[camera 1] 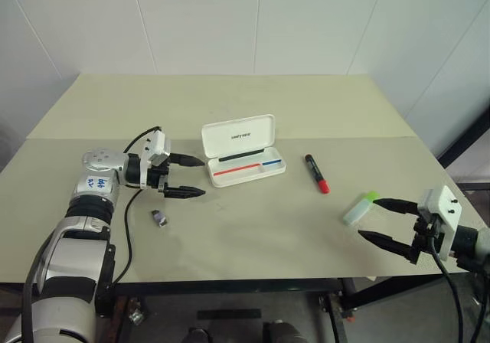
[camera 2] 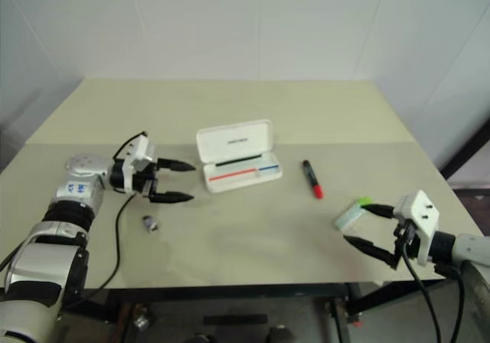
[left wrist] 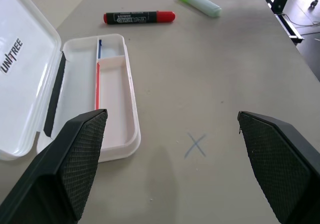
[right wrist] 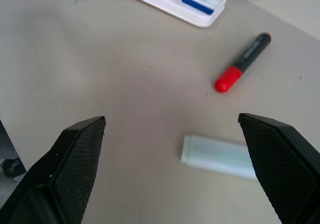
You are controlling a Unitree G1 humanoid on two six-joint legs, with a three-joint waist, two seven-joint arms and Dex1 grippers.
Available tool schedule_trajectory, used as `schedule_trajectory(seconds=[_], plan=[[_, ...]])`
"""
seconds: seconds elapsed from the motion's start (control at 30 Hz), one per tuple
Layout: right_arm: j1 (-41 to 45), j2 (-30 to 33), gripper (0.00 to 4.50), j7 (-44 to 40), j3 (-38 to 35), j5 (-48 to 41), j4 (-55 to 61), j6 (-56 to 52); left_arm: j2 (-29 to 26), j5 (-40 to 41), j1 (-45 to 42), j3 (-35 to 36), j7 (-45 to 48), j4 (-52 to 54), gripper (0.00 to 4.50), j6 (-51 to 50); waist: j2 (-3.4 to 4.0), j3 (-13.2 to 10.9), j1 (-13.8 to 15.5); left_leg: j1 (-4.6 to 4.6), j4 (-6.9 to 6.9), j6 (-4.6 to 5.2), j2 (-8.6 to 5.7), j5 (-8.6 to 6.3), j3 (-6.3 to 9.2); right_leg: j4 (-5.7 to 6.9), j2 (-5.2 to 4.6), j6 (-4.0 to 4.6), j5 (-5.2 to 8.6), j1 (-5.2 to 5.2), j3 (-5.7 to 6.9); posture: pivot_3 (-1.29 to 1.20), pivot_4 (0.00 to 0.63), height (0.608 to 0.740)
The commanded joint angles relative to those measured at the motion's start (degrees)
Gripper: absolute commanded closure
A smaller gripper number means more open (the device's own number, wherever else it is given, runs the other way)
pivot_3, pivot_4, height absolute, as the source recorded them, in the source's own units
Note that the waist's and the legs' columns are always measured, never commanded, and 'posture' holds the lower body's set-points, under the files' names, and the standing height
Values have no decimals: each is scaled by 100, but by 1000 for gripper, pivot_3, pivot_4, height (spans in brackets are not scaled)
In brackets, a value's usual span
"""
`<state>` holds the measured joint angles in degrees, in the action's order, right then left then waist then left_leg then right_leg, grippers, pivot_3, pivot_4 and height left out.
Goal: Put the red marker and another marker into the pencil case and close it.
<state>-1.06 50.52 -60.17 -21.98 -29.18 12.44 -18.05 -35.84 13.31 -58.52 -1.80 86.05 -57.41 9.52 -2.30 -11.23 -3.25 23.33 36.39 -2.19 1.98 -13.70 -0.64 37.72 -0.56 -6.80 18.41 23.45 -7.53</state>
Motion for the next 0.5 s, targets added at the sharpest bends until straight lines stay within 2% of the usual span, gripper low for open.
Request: schedule_trajectory(seconds=[0.03,0.23,0.5], plan=[[146,-126,0,211,-60,-207,417,-82,70,253,-216,348,330,-52,22,70,0,0,5,0,1,0,0,0,0,0,0,0,0,0,0,0,150,740],[63,-294,0,445,24,-244,741,-187,299,252,-133,486,322,-75,22,18,0,0,23,3,1,0,-2,0,1,-1,-1,-1,0,0,0,0,150,740],[387,-467,0,763,353,-335,1147,-420,655,52,-630,520,-53,-566,22,261,-4,-2,18,3,6,0,-2,0,2,2,0,-3,-2,-1,0,0,150,740]])
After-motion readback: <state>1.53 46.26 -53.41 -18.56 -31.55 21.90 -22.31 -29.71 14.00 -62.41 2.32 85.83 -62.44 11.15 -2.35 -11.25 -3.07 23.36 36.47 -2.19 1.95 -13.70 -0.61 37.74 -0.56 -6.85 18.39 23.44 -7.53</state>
